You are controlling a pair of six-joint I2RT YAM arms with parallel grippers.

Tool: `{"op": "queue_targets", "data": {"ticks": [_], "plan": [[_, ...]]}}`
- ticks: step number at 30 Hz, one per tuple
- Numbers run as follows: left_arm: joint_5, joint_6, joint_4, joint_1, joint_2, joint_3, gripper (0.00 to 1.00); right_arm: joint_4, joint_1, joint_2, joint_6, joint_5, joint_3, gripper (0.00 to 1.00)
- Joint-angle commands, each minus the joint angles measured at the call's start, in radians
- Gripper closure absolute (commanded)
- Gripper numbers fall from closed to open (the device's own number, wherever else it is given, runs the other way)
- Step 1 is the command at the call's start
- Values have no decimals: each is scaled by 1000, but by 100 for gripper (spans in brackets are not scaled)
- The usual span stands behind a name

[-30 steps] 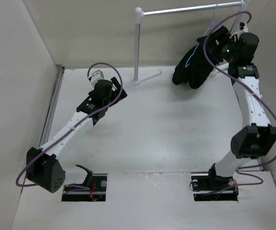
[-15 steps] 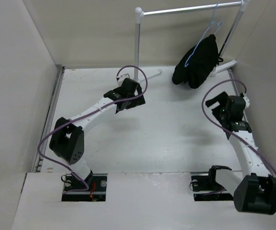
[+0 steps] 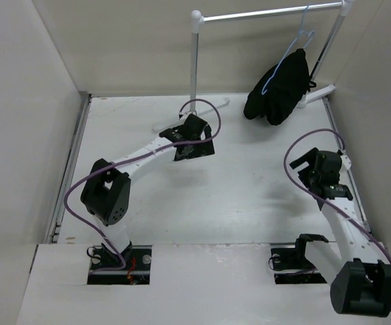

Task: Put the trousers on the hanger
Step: Reset both arms

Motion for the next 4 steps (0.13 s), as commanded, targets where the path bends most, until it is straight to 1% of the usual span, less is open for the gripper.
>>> {"op": "queue_targets", "data": {"ticks": [1, 4], "plan": [[12, 18, 21, -4, -13, 37, 0, 27, -1, 24, -23, 22, 80, 0], [3, 27, 13, -7, -15, 38, 0, 28, 1, 60, -23, 16, 112, 0]]}}
